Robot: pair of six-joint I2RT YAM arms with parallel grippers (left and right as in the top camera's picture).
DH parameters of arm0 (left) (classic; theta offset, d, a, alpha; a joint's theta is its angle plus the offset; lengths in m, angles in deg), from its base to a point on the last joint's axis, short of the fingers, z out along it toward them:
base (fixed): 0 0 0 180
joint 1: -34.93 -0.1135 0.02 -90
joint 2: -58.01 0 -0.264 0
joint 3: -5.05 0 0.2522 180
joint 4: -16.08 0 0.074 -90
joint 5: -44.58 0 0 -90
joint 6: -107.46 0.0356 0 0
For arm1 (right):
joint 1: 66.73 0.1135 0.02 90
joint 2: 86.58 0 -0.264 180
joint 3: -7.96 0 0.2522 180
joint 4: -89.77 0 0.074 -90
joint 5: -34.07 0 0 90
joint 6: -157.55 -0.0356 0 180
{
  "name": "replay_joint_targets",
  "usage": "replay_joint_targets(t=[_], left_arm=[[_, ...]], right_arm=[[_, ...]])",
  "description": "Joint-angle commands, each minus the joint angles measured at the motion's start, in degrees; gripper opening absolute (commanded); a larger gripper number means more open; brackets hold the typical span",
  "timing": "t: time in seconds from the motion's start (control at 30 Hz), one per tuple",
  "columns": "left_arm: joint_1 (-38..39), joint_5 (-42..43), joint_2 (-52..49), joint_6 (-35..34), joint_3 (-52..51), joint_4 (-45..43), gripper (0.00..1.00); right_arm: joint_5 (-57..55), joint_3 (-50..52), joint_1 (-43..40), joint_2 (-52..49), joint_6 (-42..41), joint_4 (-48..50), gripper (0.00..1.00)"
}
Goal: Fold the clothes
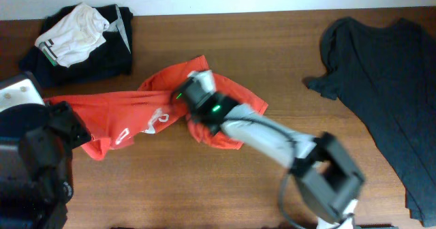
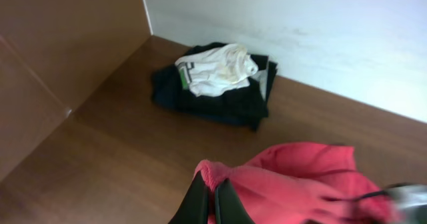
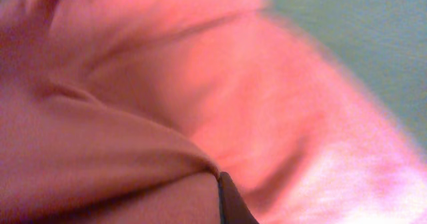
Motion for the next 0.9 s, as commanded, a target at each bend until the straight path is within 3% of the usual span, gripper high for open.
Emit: replay_joint_targets(t=[0.0, 0.03, 0.07, 0.13, 0.2, 0.4, 0.47, 0.53, 0.57, 0.8, 0.87], left_arm=[[0.0, -3.8, -2.9, -0.7, 1.4, 2.3, 0.0], [0.0, -3.6, -4.3, -2.3, 1.4, 3.9, 0.0], [0.0, -3.6, -5.7, -3.7, 1.4, 5.5, 0.0], [0.0, -3.7, -11.3, -5.0, 1.3, 8.2, 0.0], [0.0, -3.6, -16.3, -5.0, 1.3, 9.2, 0.0], [-0.3, -3.7, -33.6, -8.6, 1.2, 10.2, 0.0], [-1.3, -3.7, -37.0, -8.6, 1.2, 8.4, 0.0], [-1.5, -3.6, -38.8, -8.6, 1.2, 6.5, 0.0], [-1.5, -3.6, -39.0, -8.6, 1.2, 6.1, 0.0], [-1.5, -3.6, -39.0, -8.5, 1.2, 8.7, 0.0], [-1.5, -3.6, -39.0, -8.6, 1.2, 8.7, 0.0]], right_arm=[[5.4, -0.2, -10.3, 11.5, 9.2, -1.8, 0.11], [9.5, -0.2, -12.5, 12.5, 11.6, -1.9, 0.21], [12.6, -0.2, -14.7, 12.9, 12.8, -2.3, 0.24], [12.9, -0.2, -18.4, 11.4, 12.7, -2.2, 0.72], [13.0, -0.2, -21.3, 8.9, 12.7, -2.1, 0.97], [17.4, -0.2, -28.3, 7.6, 9.4, -14.9, 0.99], [27.0, -0.2, -26.4, 7.8, 20.3, -16.6, 1.0], [29.4, 0.2, -23.3, 6.9, 26.7, -17.4, 0.98], [28.2, 1.5, -20.9, 5.7, 28.7, -15.6, 0.94], [13.8, 3.7, -19.0, -3.6, 28.3, -5.1, 0.95], [10.1, 3.7, -19.0, -3.9, 28.3, -3.4, 0.91]])
